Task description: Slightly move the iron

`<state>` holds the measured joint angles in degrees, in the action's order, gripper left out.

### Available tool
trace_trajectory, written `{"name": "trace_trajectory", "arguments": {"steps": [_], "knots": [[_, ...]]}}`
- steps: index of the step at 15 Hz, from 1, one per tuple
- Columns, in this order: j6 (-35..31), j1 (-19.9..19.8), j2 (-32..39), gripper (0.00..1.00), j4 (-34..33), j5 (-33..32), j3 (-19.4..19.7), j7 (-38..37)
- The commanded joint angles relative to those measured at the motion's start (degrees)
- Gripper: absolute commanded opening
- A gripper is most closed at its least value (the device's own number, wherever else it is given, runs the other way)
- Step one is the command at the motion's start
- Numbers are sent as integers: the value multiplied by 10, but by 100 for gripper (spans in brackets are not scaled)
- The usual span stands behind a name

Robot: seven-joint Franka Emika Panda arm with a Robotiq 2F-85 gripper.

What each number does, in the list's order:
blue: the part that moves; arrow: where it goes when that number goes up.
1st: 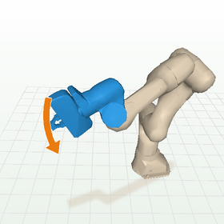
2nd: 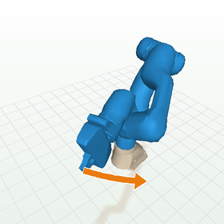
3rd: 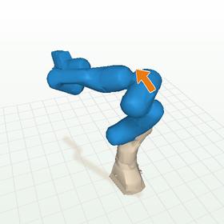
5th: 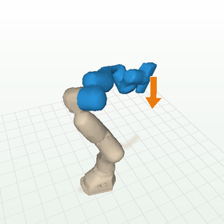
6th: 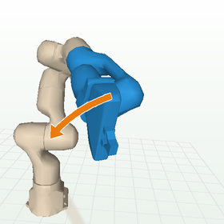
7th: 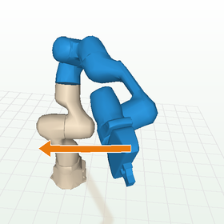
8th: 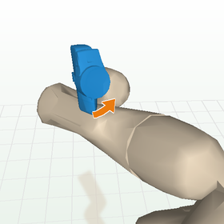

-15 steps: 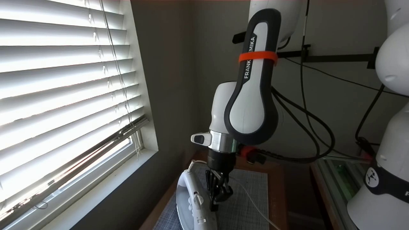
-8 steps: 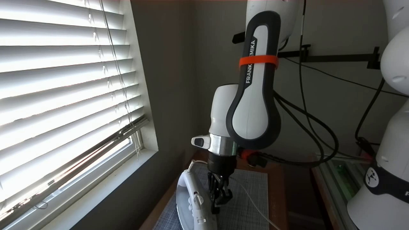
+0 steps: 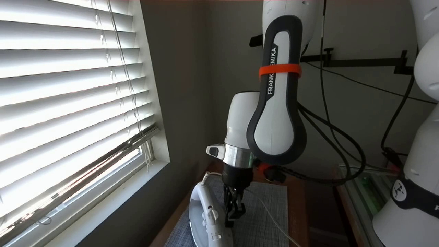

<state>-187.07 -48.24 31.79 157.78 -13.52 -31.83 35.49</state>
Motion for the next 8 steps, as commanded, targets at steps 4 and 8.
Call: {"name": "trace_trajectory", "arguments": {"steps": [4,8], "knots": [[-14,34,-7,0,-3,-54,33,-85],[-31,43,-10,0,-3,-68,43,-112]]}}
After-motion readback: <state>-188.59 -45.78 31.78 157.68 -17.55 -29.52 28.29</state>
